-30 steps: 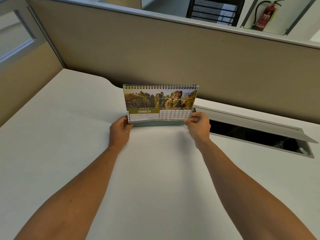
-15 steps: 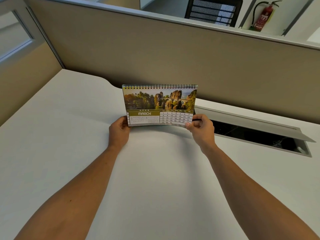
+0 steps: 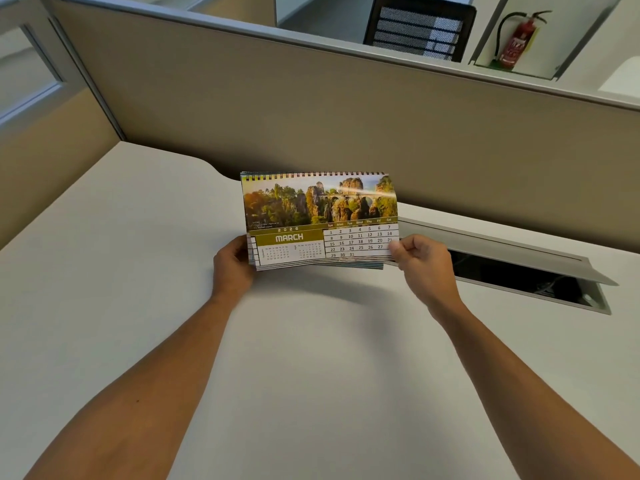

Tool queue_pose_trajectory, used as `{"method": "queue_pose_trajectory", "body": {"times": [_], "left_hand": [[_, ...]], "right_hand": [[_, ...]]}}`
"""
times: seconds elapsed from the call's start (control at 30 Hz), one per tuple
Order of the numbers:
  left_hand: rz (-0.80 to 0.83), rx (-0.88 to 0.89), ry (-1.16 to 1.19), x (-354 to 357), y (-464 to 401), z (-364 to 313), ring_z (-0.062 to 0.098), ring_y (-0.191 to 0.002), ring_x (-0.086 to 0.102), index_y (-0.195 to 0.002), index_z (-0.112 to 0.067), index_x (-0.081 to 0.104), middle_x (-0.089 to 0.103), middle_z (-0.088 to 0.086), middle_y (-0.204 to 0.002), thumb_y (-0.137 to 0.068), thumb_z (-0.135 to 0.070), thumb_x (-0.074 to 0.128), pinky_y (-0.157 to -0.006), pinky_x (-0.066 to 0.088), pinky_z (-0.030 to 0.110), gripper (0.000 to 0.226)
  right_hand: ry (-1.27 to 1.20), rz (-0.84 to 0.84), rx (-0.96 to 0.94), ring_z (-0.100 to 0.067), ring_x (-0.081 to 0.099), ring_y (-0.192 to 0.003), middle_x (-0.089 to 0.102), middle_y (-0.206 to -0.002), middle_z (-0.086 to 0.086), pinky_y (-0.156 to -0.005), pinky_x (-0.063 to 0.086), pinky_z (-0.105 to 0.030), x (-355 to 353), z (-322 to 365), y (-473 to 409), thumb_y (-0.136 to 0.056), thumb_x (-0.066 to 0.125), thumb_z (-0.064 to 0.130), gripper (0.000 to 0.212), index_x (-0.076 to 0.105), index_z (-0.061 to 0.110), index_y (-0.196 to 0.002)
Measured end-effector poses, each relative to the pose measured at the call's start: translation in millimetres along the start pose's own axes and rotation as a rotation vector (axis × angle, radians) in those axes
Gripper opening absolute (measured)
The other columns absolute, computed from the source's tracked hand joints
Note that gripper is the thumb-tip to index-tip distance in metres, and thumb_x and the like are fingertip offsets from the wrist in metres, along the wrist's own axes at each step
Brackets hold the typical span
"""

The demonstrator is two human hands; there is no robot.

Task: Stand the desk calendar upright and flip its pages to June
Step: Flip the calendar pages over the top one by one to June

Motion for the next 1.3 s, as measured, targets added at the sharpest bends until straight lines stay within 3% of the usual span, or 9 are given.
{"method": "queue_pose_trajectory", "body": {"times": [0.07,0.2,0.33,0.5,0.67,0.97,1.07,1.2,1.3], "left_hand": [[0.009,-0.018,0.025,-1,0,-1,0.003,-0.078,0.068,-0.095,-0.018,0.069,0.071,-0.009,-0.087,-0.085,-0.013,0.07,-0.071,0.057,0.019,0.011],[-0.052,0.003,-0.012,-4,1,-4,-0.004,-0.084,0.062,-0.086,-0.04,0.067,0.065,-0.018,-0.096,-0.087,-0.011,0.066,-0.068,0.043,0.005,0.029],[-0.024,0.066,-0.103,-2,-3,-4,0.006,-0.094,0.059,-0.109,-0.017,0.069,0.064,-0.006,-0.106,-0.088,-0.004,0.062,-0.083,0.049,0.015,0.026],[-0.024,0.069,-0.12,0,-6,1,0.011,-0.087,0.063,-0.109,-0.011,0.068,0.066,-0.005,-0.101,-0.089,-0.008,0.063,-0.076,0.041,-0.001,0.021],[-0.006,0.031,-0.042,1,-7,5,0.016,-0.087,0.066,-0.109,-0.01,0.067,0.07,0.002,-0.1,-0.086,-0.003,0.065,-0.083,0.052,0.024,0.025],[-0.008,0.046,-0.027,1,-7,4,0.014,-0.083,0.065,-0.107,-0.009,0.068,0.07,0.0,-0.098,-0.085,0.0,0.063,-0.075,0.048,0.008,0.024],[-0.016,0.052,-0.033,1,-7,4,0.014,-0.082,0.065,-0.106,-0.009,0.068,0.07,0.0,-0.097,-0.085,0.001,0.064,-0.075,0.049,0.009,0.024],[-0.017,0.041,-0.028,2,-7,4,0.015,-0.082,0.065,-0.107,-0.006,0.067,0.07,0.004,-0.098,-0.085,0.001,0.063,-0.076,0.049,0.008,0.023],[-0.021,0.041,-0.026,2,-7,4,0.015,-0.082,0.065,-0.108,-0.005,0.066,0.069,0.003,-0.099,-0.086,0.001,0.063,-0.076,0.049,0.007,0.023]], "right_hand": [[-0.061,0.026,-0.028,-0.008,0.071,-0.087,0.078,-0.093,0.005,-0.074,0.054,-0.025,-11,12,2,-0.099,0.055,0.03,0.026,0.071,0.019,-0.081],[-0.289,0.107,-0.075,-0.005,0.072,-0.087,0.079,-0.092,0.011,-0.075,0.055,-0.028,-31,44,0,-0.101,0.049,0.031,0.035,0.076,0.022,-0.08],[-0.538,0.099,-0.092,-0.018,0.074,-0.079,0.078,-0.08,-0.004,-0.07,0.06,-0.031,-41,85,-16,-0.101,0.046,0.04,0.049,0.075,0.013,-0.074],[-0.688,0.127,-0.121,-0.023,0.072,-0.089,0.076,-0.094,-0.006,-0.076,0.058,-0.037,-36,120,-47,-0.104,0.036,0.041,0.045,0.068,0.011,-0.094],[-0.683,0.115,-0.123,-0.026,0.067,-0.092,0.068,-0.105,-0.011,-0.076,0.056,-0.039,-22,124,-66,-0.106,0.032,0.039,0.045,0.065,0.009,-0.11],[-0.466,-0.225,0.109,-0.004,0.063,-0.074,0.067,-0.088,0.005,-0.065,0.055,-0.028,20,44,-50,-0.094,0.061,0.015,0.006,0.064,0.018,-0.098],[-0.396,-0.208,0.209,-0.015,0.063,-0.088,0.064,-0.095,0.001,-0.067,0.053,-0.029,36,12,-42,-0.091,0.066,0.021,0.019,0.06,0.016,-0.108],[-0.225,-0.022,0.314,-0.028,0.062,-0.105,0.066,-0.117,-0.011,-0.095,0.054,-0.05,56,-12,-36,-0.089,0.07,0.034,0.044,0.054,0.011,-0.124],[-0.171,-0.032,0.305,-0.028,0.064,-0.107,0.069,-0.117,-0.011,-0.096,0.054,-0.051,61,-11,-33,-0.087,0.073,0.035,0.056,0.053,0.008,-0.132]]}}
Point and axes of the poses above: each hand's wrist, its own y-axis away from the middle knuckle, its own x-axis out of the palm, z = x × y, the point moved 2 cm from there along -y, towards the middle knuckle
